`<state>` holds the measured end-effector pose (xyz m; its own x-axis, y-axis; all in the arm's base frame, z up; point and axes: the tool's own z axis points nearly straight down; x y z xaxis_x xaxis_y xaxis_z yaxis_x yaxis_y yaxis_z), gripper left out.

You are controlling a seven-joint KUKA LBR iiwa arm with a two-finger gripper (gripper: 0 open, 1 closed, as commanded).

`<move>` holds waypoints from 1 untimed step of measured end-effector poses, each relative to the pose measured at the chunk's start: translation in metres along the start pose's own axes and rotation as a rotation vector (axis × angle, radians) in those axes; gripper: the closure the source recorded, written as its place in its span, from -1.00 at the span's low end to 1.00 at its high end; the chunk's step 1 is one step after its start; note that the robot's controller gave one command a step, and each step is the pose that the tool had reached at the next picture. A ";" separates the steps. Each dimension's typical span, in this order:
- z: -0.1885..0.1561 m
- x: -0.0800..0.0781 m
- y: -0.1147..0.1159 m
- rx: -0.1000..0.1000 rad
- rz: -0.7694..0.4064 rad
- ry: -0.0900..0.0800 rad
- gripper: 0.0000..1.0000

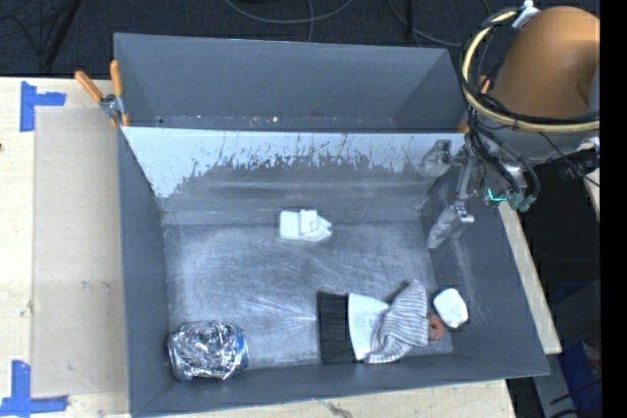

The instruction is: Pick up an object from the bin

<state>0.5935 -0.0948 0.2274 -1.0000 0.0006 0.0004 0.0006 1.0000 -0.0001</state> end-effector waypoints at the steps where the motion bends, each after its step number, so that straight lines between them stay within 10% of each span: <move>1: 0.039 0.005 -0.006 0.000 -0.080 -0.005 -1.00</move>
Offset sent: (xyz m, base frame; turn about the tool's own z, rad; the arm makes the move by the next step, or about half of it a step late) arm -0.0266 -0.0196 -0.1312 -0.3289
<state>0.5882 -0.1004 0.1884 -0.9969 -0.0790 -0.0048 -0.0790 0.9969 -0.0006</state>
